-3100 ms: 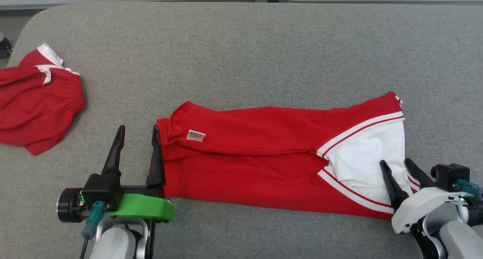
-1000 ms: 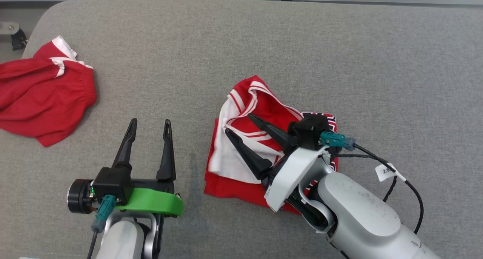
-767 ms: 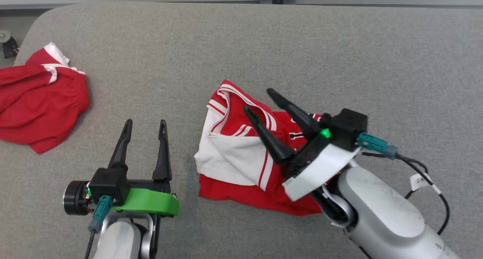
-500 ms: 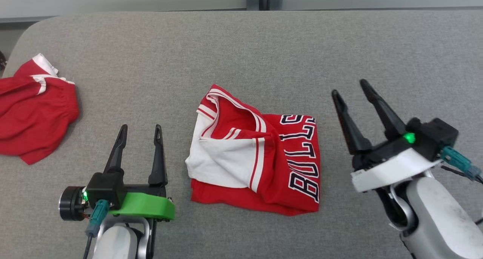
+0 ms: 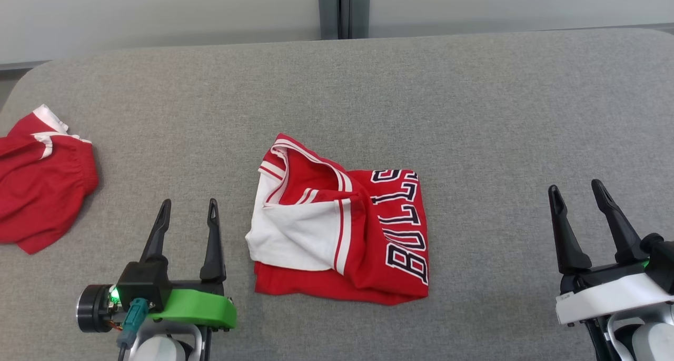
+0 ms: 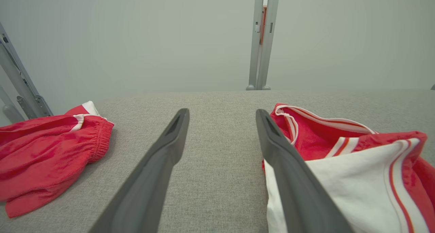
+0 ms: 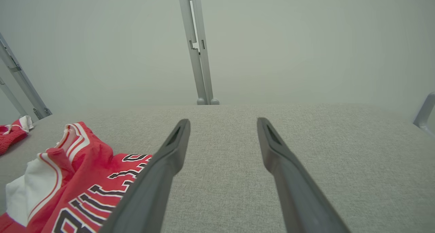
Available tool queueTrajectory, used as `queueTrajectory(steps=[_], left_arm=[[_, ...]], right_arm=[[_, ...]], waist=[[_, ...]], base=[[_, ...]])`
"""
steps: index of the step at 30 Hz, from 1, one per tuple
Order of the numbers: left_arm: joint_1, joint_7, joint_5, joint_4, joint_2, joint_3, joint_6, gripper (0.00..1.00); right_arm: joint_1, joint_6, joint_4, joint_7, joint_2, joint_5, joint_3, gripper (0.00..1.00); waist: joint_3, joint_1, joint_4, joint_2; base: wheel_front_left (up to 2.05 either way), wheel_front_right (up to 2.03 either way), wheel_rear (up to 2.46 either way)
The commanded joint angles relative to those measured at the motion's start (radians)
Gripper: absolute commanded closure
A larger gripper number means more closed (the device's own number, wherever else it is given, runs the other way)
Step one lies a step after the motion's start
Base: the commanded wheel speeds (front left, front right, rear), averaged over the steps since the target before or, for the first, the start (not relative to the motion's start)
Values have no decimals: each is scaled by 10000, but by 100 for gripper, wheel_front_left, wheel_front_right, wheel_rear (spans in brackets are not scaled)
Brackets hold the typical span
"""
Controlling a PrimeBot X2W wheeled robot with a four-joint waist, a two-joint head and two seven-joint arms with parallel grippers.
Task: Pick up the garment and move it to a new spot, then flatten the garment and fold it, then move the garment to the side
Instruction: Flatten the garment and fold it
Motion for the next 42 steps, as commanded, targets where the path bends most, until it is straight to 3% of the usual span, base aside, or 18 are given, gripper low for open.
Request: queueTrajectory(steps=[1,12,13,14,15,18,22,32,42], left_arm=[[119,-30,17,18,94,-3,22,0],[210,-30,-20,53,146,-104,58,0],[198,-30,-23,45,152,-111,54,0],[173,-30,-27,30,157,-118,54,0],[142,-30,-28,17,158,-129,56,0],[-11,-30,-15,-25,149,-156,55,0],[-318,-30,33,-52,103,-240,18,0],[-1015,-30,68,-36,-107,-474,-43,0],[-974,-30,113,-14,-195,-435,-39,0]], right_arm=[[135,-16,-126,63,50,-79,-63,0],[442,-16,-390,330,149,-194,-174,0],[436,-16,-403,331,151,-177,-175,9],[414,-16,-376,404,131,-157,-128,58],[348,-14,-350,430,107,-127,-52,100],[-11,-14,-185,531,-15,-54,410,100],[-964,-14,500,539,-137,266,1943,100],[-3865,-16,3323,96,-48,1492,5349,100],[-4943,-16,4833,99,-318,2501,7016,100]], waist=[[-42,0,-33,0],[-160,0,-36,0],[-148,0,-34,0],[-126,0,-31,0],[-102,0,-25,0],[14,0,21,0],[279,0,209,0],[932,0,879,0],[947,0,1063,0]], base=[[0,0,0],[0,0,0],[0,0,0],[0,0,0],[0,0,0],[0,0,0],[0,0,0],[0,0,0],[0,0,0]])
